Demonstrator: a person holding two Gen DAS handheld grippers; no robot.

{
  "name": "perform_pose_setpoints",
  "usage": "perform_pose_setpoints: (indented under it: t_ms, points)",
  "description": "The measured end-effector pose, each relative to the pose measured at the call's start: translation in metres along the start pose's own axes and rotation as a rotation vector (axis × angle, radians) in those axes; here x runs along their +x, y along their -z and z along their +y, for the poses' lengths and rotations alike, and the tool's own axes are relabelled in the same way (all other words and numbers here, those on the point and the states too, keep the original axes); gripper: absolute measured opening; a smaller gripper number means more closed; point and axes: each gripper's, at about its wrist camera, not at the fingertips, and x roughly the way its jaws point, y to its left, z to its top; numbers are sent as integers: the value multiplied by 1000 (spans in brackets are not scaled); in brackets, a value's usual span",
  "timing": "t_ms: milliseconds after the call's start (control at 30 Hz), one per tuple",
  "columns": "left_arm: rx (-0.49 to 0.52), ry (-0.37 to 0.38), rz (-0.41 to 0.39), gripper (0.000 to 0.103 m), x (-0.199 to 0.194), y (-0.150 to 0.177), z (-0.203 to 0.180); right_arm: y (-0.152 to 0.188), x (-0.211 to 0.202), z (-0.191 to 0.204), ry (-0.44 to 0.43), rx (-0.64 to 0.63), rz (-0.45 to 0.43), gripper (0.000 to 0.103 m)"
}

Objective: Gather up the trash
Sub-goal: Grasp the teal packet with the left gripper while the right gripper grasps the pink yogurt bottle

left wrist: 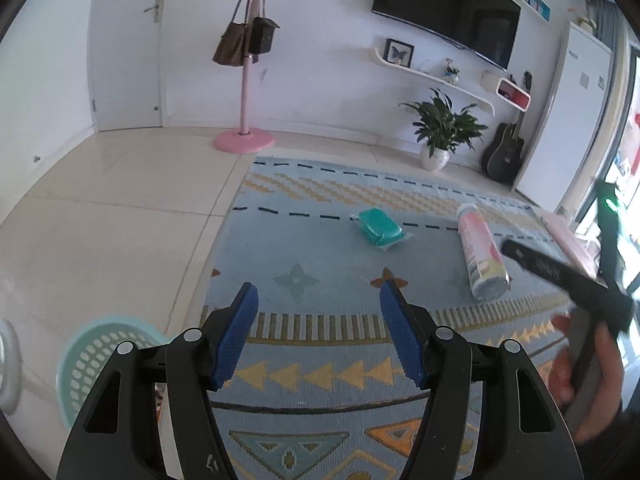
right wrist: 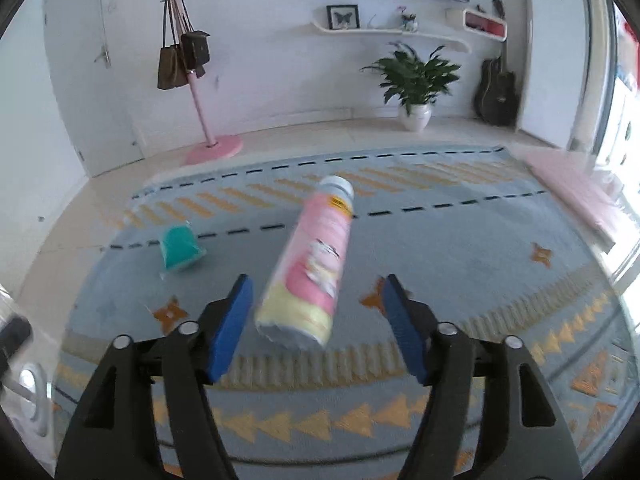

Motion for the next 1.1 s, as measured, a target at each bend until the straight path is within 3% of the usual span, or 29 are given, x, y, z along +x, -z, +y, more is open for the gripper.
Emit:
perform_pose_setpoints:
  t_ms: [300,400,533,633,733,900,1100]
  points:
    - [64,-11,30,62,18,8,-24,-14,78,-8,-70,139,167,65]
    - [64,1,43,62,24,9,-29,-12,91,-6,-124,155,223,53]
    - [102,10,47,63,35,6,-41,-8,79,-13,-148,131,230,47]
    - [120,25,41,70,55,-9,-53,1,64,-18,-145,62,216,47]
    - [73,64,60,70,86,-28,-56,10,60,-20,-201,-11,216,47]
    - [-51,84,140,70,149,-48,-48,19,51,-14,-192,-73,149,47]
    - [-101,93,201,70,184,-59,-60,22,45,-8,-162,-86,126,47]
